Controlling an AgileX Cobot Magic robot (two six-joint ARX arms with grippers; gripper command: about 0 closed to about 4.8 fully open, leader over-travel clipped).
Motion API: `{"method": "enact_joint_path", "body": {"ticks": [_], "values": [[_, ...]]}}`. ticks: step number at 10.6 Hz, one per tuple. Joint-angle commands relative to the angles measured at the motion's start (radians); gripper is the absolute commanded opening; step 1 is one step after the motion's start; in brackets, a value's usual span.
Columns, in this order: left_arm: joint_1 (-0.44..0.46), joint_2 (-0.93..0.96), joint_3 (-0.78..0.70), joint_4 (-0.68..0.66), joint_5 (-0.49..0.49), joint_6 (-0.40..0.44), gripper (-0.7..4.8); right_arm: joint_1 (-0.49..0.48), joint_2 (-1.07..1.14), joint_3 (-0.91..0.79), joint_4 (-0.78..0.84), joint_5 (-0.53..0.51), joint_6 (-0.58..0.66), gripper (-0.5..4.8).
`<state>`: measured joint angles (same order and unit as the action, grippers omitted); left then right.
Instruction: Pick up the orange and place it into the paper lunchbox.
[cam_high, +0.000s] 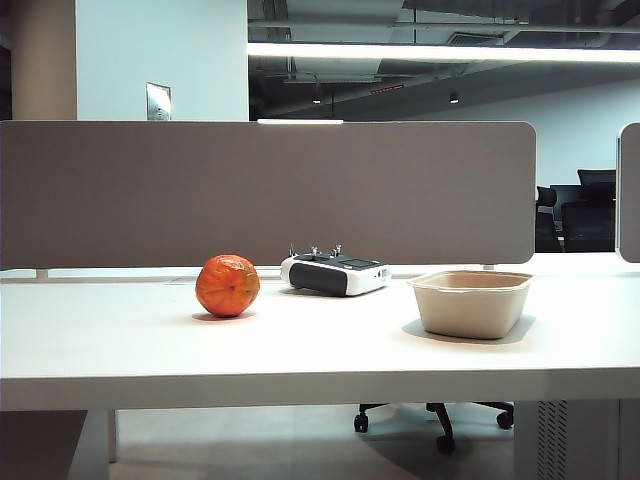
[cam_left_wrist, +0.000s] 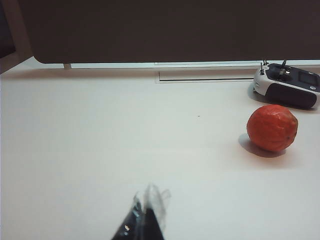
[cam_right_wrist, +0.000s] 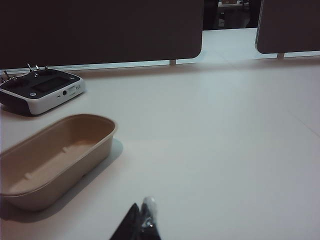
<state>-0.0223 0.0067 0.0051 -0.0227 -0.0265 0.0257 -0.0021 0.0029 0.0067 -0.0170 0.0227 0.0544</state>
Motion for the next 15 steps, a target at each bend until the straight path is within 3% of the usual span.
{"method": "enact_joint_path", "body": {"ticks": [1, 10, 11, 12, 15], "values": [[0.002, -0.003, -0.002, 0.01, 0.004, 0.0, -0.02, 0.0, 0.0, -0.003, 0.014, -0.004, -0.002, -0.05], [0.002, -0.003, 0.001, 0.011, -0.008, -0.008, -0.05, 0.0, 0.0, 0.048, -0.018, 0.0, -0.001, -0.05], [0.002, -0.002, 0.105, 0.008, -0.019, -0.099, -0.05, 0.0, 0.02, 0.234, -0.08, -0.003, 0.003, -0.05], [0.002, 0.128, 0.272, -0.016, -0.021, -0.132, -0.05, 0.0, 0.214, 0.451, -0.124, -0.085, 0.002, -0.05], [0.002, 0.363, 0.455, -0.014, -0.014, -0.131, -0.05, 0.001, 0.438, 0.672, -0.192, -0.19, 0.002, -0.05]]}}
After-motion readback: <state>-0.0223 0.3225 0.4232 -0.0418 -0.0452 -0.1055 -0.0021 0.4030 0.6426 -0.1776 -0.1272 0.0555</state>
